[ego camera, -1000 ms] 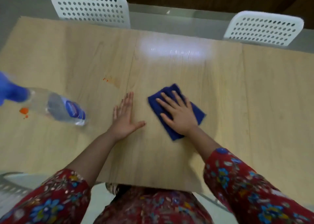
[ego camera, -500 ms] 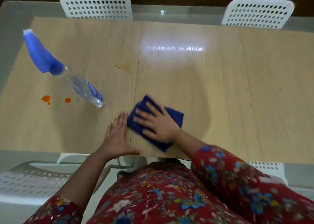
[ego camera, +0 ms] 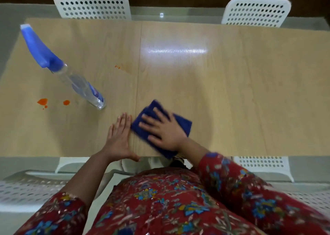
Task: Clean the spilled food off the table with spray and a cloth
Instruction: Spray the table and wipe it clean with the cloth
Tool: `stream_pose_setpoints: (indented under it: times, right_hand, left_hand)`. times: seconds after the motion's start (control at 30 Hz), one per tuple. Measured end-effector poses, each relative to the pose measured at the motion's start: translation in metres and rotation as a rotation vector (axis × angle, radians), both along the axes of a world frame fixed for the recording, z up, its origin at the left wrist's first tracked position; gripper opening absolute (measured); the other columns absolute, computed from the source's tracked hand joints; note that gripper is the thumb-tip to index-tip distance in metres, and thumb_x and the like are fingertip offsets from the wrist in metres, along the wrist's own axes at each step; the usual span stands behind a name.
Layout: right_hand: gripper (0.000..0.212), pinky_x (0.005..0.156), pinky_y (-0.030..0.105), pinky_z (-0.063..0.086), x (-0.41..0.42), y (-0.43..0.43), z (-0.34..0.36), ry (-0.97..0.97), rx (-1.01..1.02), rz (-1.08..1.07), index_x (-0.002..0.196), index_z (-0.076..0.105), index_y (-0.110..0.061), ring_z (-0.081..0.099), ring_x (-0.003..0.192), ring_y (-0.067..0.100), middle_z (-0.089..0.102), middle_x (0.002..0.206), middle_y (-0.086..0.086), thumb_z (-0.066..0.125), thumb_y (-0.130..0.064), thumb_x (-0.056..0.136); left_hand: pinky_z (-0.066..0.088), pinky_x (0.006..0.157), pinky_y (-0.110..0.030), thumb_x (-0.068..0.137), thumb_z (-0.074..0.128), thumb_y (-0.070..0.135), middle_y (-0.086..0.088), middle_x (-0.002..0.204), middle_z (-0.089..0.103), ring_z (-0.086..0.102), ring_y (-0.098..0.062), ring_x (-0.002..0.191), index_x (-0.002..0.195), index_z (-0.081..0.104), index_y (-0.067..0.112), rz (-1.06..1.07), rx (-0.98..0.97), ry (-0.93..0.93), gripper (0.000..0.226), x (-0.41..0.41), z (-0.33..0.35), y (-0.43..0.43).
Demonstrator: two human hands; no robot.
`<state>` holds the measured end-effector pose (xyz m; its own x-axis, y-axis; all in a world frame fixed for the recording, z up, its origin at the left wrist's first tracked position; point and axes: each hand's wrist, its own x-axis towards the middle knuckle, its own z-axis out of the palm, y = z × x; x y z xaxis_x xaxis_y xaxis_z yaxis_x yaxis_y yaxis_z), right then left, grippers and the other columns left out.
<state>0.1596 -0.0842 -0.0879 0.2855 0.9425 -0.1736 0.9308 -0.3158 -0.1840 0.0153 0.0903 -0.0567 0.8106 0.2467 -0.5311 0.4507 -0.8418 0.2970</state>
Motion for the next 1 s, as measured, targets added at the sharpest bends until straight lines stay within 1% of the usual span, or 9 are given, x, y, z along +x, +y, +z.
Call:
stream_pose_setpoints:
  times: [0.07, 0.13, 0.23, 0.33, 0.43, 0.53, 0.67, 0.87, 1.0]
  right_hand:
    - [0.054, 0.117, 0.051, -0.003, -0.015, -0.038, 0.0, 0.028, 0.037, 0.108, 0.151, 0.015, -0.044, -0.004, 0.15, 0.025, 0.008, 0.161, -0.016, 0.026, -0.055, 0.1]
    - [0.054, 0.117, 0.053, 0.01, -0.002, -0.088, -0.006, -0.03, 0.099, 0.011, 0.151, 0.019, -0.043, 0.006, 0.15, 0.024, 0.016, 0.16, -0.015, 0.03, -0.056, 0.099]
    - [0.057, 0.112, 0.058, 0.022, 0.048, -0.144, -0.009, -0.082, 0.058, -0.464, 0.15, 0.021, -0.043, 0.012, 0.149, 0.023, 0.02, 0.159, -0.014, 0.028, -0.057, 0.096]
    - [0.058, 0.116, 0.058, 0.008, 0.096, -0.142, -0.005, -0.049, -0.022, -0.944, 0.151, 0.011, -0.045, 0.002, 0.15, 0.024, 0.006, 0.161, -0.016, 0.02, -0.057, 0.096]
    - [0.059, 0.114, 0.062, 0.001, 0.138, -0.092, -0.001, -0.018, -0.054, -1.134, 0.152, 0.002, -0.042, -0.006, 0.149, 0.029, -0.003, 0.162, -0.014, 0.017, -0.056, 0.098]
    - [0.06, 0.114, 0.061, -0.002, 0.152, -0.027, 0.001, 0.007, -0.056, -1.053, 0.153, 0.0, -0.039, -0.008, 0.149, 0.031, -0.005, 0.162, -0.012, 0.017, -0.055, 0.098]
    - [0.058, 0.115, 0.059, -0.003, 0.114, 0.043, 0.003, -0.018, -0.06, -0.71, 0.153, 0.001, -0.039, -0.01, 0.149, 0.03, -0.005, 0.162, -0.012, 0.018, -0.053, 0.099]
    - [0.057, 0.117, 0.055, 0.0, 0.022, 0.003, -0.003, -0.023, -0.009, -0.3, 0.152, 0.006, -0.044, -0.007, 0.15, 0.023, 0.0, 0.161, -0.016, 0.018, -0.056, 0.098]
    - [0.057, 0.115, 0.054, 0.015, 0.02, -0.043, -0.008, -0.075, 0.028, -0.47, 0.15, 0.021, -0.044, 0.009, 0.149, 0.021, 0.017, 0.159, -0.016, 0.022, -0.059, 0.095]
  left_hand:
    - [-0.015, 0.116, -0.042, 0.043, 0.078, 0.074, 0.005, 0.146, -0.048, -0.039, -0.015, 0.138, 0.143, -0.036, 0.024, -0.011, 0.007, 0.006, 0.159, 0.001, -0.001, -0.002]
    - [-0.016, 0.115, -0.042, 0.043, 0.077, 0.076, 0.003, 0.146, -0.048, -0.039, -0.017, 0.138, 0.143, -0.035, 0.026, -0.012, 0.005, 0.011, 0.159, 0.001, -0.002, -0.003]
    - [-0.017, 0.114, -0.043, 0.038, 0.069, 0.084, 0.004, 0.145, -0.05, -0.041, -0.018, 0.137, 0.143, -0.035, 0.029, -0.027, 0.009, 0.022, 0.158, 0.002, -0.001, -0.001]
    - [-0.017, 0.116, -0.047, 0.029, 0.051, 0.094, 0.004, 0.143, -0.052, -0.043, -0.018, 0.135, 0.142, -0.037, 0.029, -0.047, -0.006, 0.03, 0.157, 0.001, -0.003, 0.0]
    - [-0.017, 0.116, -0.048, 0.031, 0.052, 0.096, 0.004, 0.143, -0.052, -0.044, -0.018, 0.135, 0.142, -0.036, 0.029, -0.054, -0.005, 0.013, 0.157, 0.001, -0.007, 0.001]
    - [-0.02, 0.114, -0.046, 0.038, 0.056, 0.091, 0.004, 0.142, -0.053, -0.046, -0.016, 0.133, 0.142, -0.036, 0.029, -0.051, 0.006, 0.002, 0.153, 0.0, -0.011, 0.001]
    - [-0.022, 0.112, -0.042, 0.031, 0.045, 0.099, 0.005, 0.142, -0.052, -0.046, -0.015, 0.133, 0.142, -0.036, 0.031, -0.059, -0.003, -0.018, 0.153, 0.001, -0.013, 0.003]
    - [-0.015, 0.117, -0.04, 0.06, 0.023, 0.088, 0.007, 0.149, -0.042, -0.038, -0.01, 0.137, 0.148, -0.022, 0.034, 0.006, -0.024, -0.12, 0.113, -0.003, -0.022, 0.003]
    - [-0.017, 0.114, -0.035, 0.067, 0.015, 0.081, 0.008, 0.15, -0.04, -0.036, -0.009, 0.137, 0.148, -0.021, 0.034, -0.004, -0.013, -0.166, 0.101, -0.011, -0.024, 0.004]
